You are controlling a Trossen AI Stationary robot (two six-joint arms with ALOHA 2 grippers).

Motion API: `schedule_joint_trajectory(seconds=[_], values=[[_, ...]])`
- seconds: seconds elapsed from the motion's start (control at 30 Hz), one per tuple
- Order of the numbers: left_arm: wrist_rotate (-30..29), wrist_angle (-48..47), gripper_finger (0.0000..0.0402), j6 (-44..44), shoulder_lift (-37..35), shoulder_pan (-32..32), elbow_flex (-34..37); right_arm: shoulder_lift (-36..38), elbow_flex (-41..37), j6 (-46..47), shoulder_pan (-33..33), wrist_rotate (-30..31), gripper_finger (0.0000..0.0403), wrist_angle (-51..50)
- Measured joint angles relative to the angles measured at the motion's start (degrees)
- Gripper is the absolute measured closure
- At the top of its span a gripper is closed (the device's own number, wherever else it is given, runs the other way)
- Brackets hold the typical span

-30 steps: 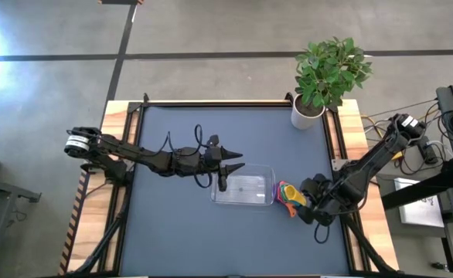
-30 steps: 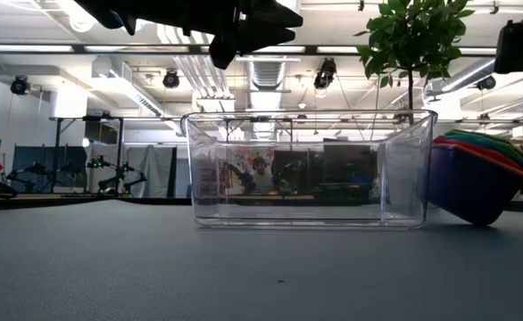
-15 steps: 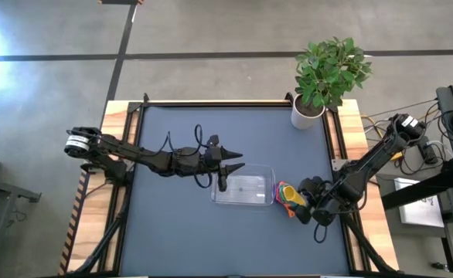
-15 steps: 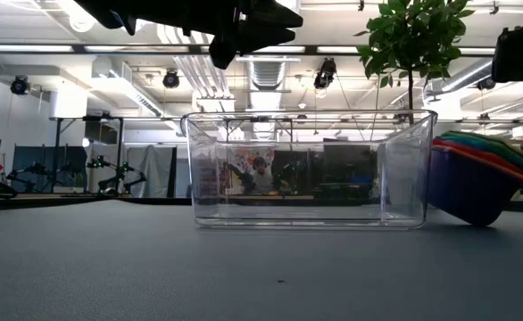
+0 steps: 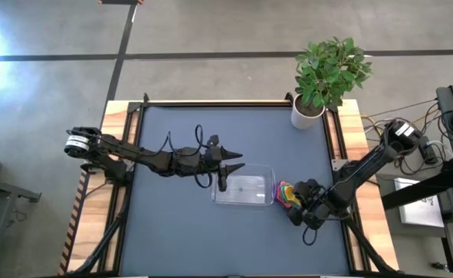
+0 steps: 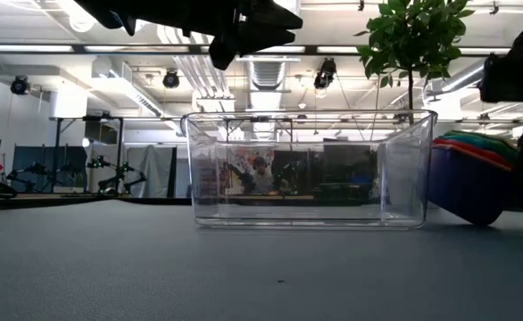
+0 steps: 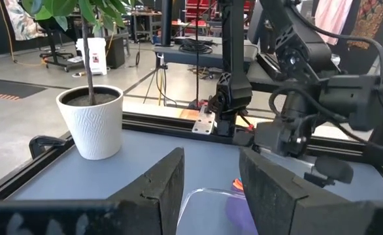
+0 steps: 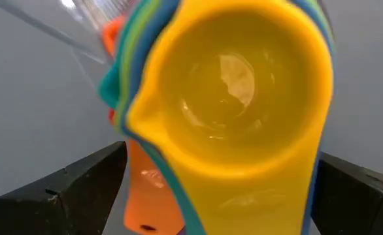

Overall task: Nest measuring cups in basket
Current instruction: Put the nested measuring cups into the transparent bin

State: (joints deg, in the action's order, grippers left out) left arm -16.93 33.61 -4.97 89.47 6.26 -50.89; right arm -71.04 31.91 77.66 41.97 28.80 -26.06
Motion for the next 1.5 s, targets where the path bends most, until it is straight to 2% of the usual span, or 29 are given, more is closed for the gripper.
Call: schedule_joint_trajectory(seconds=[0.27,0.4,0.53,0.8,1.0,1.13,1.37,1.5], values=[[0.0,-0.2,0.0271,0.0,0.0,0.0,0.0,-5.8,1.2,1.0,-1.3,-5.6,0.0005,-0.1],[0.0,-0.2,0.0271,0.0,0.0,0.0,0.0,-6.7,2.1,0.9,-1.3,-6.6,0.0028,-1.0],[0.0,-0.2,0.0271,0.0,0.0,0.0,0.0,-5.3,3.3,-0.2,-1.6,-10.5,0.0094,-0.4],[0.0,-0.2,0.0271,0.0,0.0,0.0,0.0,-0.4,4.1,-3.2,-2.3,-10.4,0.0258,-0.8],[0.0,-0.2,0.0271,0.0,0.0,0.0,0.0,1.4,4.1,-2.9,-3.1,-9.8,0.0336,-3.6],[0.0,-0.2,0.0271,0.0,0.0,0.0,0.0,1.6,4.1,-1.8,-4.0,-9.9,0.035,-6.2],[0.0,-0.2,0.0271,0.0,0.0,0.0,0.0,2.2,4.1,-3.2,-4.9,-11.4,0.0309,-6.4],[0.0,-0.3,0.0271,0.0,0.0,0.0,0.0,2.4,4.1,-4.2,-4.9,-11.7,0.031,-6.4]])
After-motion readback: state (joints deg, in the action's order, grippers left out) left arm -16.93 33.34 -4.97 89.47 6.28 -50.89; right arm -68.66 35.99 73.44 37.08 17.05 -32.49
